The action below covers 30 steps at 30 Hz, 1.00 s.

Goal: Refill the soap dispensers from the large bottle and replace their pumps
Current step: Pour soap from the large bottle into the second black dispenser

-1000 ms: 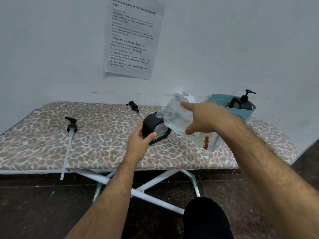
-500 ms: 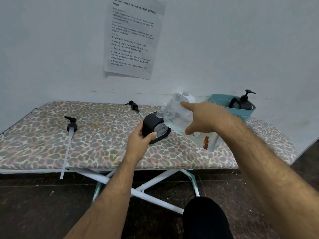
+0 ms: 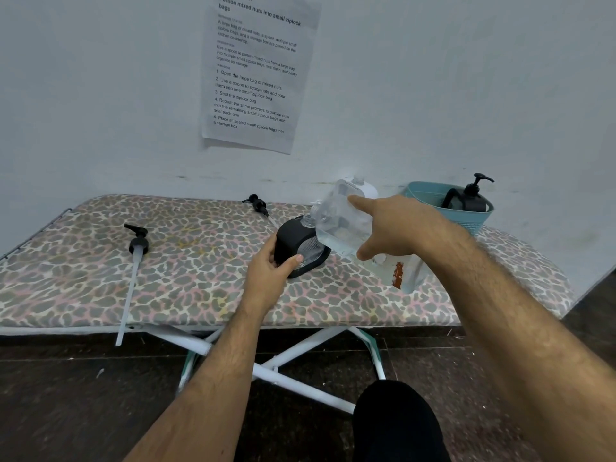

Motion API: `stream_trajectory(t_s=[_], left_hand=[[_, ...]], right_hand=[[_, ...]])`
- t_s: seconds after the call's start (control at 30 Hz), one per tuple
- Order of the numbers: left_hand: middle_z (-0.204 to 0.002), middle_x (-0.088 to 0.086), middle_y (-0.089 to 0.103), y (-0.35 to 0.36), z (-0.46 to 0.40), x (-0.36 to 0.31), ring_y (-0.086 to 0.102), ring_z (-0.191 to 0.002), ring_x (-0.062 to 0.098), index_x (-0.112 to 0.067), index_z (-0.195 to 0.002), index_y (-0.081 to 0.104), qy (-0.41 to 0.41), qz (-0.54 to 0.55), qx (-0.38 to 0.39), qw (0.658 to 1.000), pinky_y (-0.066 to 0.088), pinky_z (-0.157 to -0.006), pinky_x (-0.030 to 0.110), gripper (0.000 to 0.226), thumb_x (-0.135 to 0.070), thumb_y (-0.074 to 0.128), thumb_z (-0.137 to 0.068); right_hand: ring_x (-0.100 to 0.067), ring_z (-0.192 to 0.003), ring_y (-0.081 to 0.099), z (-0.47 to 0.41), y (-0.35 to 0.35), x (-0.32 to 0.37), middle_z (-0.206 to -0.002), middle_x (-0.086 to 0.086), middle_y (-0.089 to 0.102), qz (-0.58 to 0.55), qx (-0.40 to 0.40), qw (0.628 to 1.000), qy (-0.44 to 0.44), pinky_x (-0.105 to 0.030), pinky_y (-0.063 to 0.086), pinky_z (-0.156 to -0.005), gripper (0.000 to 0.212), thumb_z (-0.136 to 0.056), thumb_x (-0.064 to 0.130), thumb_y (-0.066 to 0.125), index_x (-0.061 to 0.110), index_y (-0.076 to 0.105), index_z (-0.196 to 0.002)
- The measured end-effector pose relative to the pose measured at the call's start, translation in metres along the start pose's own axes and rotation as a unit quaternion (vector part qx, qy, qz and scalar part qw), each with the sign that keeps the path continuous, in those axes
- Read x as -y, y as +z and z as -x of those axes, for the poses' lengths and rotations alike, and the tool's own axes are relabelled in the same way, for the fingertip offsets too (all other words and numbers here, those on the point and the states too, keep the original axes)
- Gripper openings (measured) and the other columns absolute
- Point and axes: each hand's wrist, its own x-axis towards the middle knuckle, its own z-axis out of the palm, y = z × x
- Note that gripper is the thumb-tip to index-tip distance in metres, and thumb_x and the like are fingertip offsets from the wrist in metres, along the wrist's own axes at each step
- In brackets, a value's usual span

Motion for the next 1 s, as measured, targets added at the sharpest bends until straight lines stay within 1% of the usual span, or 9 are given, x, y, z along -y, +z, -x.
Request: stream_trajectory(t_s=[0.07, 0.13, 0.27, 0.33, 0.47, 0.6, 0.77, 0.9, 1.0], left_hand=[[-0.113, -0.025, 0.063, -0.0002, -0.0004, 0.0005, 0.061, -0.103, -0.011, -0.042, -0.127, 0.051, 0.001, 0.0, 0.0, 1.0, 0.049, -0.081, 0.008, 0.053, -0.011, 0.07, -0.088], [-0.113, -0.025, 0.063, 0.0, -0.0007, 0.0004, 0.061, -0.102, -0.012, -0.041, -0.127, 0.051, 0.002, 0.0, 0.0, 1.0, 0.049, -0.08, 0.008, 0.053, -0.01, 0.07, -0.088], [-0.115, -0.024, 0.062, -0.0005, -0.0011, 0.0015, 0.06, -0.103, -0.012, -0.032, -0.136, 0.052, 0.004, 0.0, 0.001, 1.0, 0.049, -0.08, 0.008, 0.055, -0.011, 0.07, -0.088], [-0.114, -0.025, 0.062, -0.0009, -0.001, 0.002, 0.06, -0.103, -0.012, -0.031, -0.137, 0.051, 0.004, -0.002, 0.001, 1.0, 0.049, -0.08, 0.008, 0.055, -0.011, 0.07, -0.088], [-0.114, -0.025, 0.061, -0.0007, -0.0012, 0.0018, 0.059, -0.103, -0.015, -0.031, -0.137, 0.051, 0.002, -0.005, 0.002, 1.0, 0.048, -0.079, 0.006, 0.056, -0.012, 0.07, -0.089], [-0.113, -0.026, 0.06, -0.0005, -0.0007, 0.0012, 0.058, -0.099, -0.018, -0.038, -0.131, 0.05, 0.002, -0.008, 0.0, 1.0, 0.046, -0.078, 0.003, 0.054, -0.011, 0.07, -0.089], [-0.111, -0.028, 0.059, -0.0003, -0.0004, 0.0006, 0.057, -0.096, -0.022, -0.041, -0.128, 0.047, 0.0, -0.012, -0.003, 1.0, 0.044, -0.076, 0.0, 0.055, -0.012, 0.07, -0.089], [-0.113, -0.027, 0.06, -0.0006, -0.001, 0.0012, 0.057, -0.099, -0.019, -0.035, -0.134, 0.05, 0.002, -0.01, 0.0, 1.0, 0.045, -0.077, 0.001, 0.055, -0.012, 0.07, -0.089], [-0.115, -0.024, 0.062, -0.0008, -0.0011, 0.0023, 0.06, -0.103, -0.014, -0.036, -0.132, 0.05, 0.003, -0.006, 0.002, 1.0, 0.048, -0.08, 0.006, 0.054, -0.011, 0.07, -0.089]], right_hand=[[-0.015, -0.088, 0.056, -0.0004, 0.0004, 0.0, -0.119, 0.002, 0.064, 0.0, 0.001, 1.0, 0.001, -0.04, 0.055, -0.087, 0.099, -0.079, 0.043, 0.077, 0.04, 0.014, -0.155], [-0.014, -0.087, 0.056, -0.0004, 0.0003, 0.0001, -0.118, 0.002, 0.064, -0.001, 0.001, 1.0, 0.001, -0.04, 0.055, -0.087, 0.099, -0.079, 0.043, 0.077, 0.04, 0.014, -0.155], [-0.015, -0.087, 0.055, 0.0009, -0.0004, 0.0003, -0.125, 0.001, 0.063, 0.0, 0.003, 1.0, 0.001, -0.04, 0.055, -0.088, 0.099, -0.08, 0.043, 0.077, 0.039, 0.013, -0.155], [-0.015, -0.087, 0.056, 0.0011, -0.0003, 0.0004, -0.123, 0.001, 0.063, 0.001, 0.004, 1.0, 0.001, -0.039, 0.055, -0.087, 0.099, -0.08, 0.043, 0.077, 0.039, 0.013, -0.155], [-0.015, -0.089, 0.055, 0.0001, -0.0009, 0.0002, -0.132, 0.0, 0.06, 0.003, 0.004, 1.0, 0.001, -0.04, 0.055, -0.089, 0.099, -0.08, 0.043, 0.077, 0.039, 0.012, -0.155], [-0.017, -0.097, 0.059, -0.001, -0.0004, 0.0002, -0.134, 0.0, 0.059, 0.006, 0.003, 1.0, -0.002, -0.041, 0.054, -0.09, 0.1, -0.079, 0.043, 0.077, 0.039, 0.013, -0.155], [-0.014, -0.09, 0.055, -0.0018, -0.0003, -0.0001, -0.13, 0.001, 0.061, 0.009, 0.004, 1.0, -0.002, -0.041, 0.055, -0.089, 0.099, -0.079, 0.044, 0.077, 0.039, 0.013, -0.155], [-0.015, -0.092, 0.056, -0.0014, -0.0001, 0.0001, -0.133, 0.002, 0.06, 0.011, 0.003, 1.0, -0.003, -0.04, 0.055, -0.089, 0.1, -0.079, 0.043, 0.077, 0.039, 0.013, -0.155], [-0.018, -0.103, 0.06, -0.0015, 0.0, 0.0001, -0.136, 0.002, 0.058, 0.013, 0.0, 1.0, -0.005, -0.04, 0.054, -0.089, 0.1, -0.078, 0.044, 0.077, 0.039, 0.014, -0.155]])
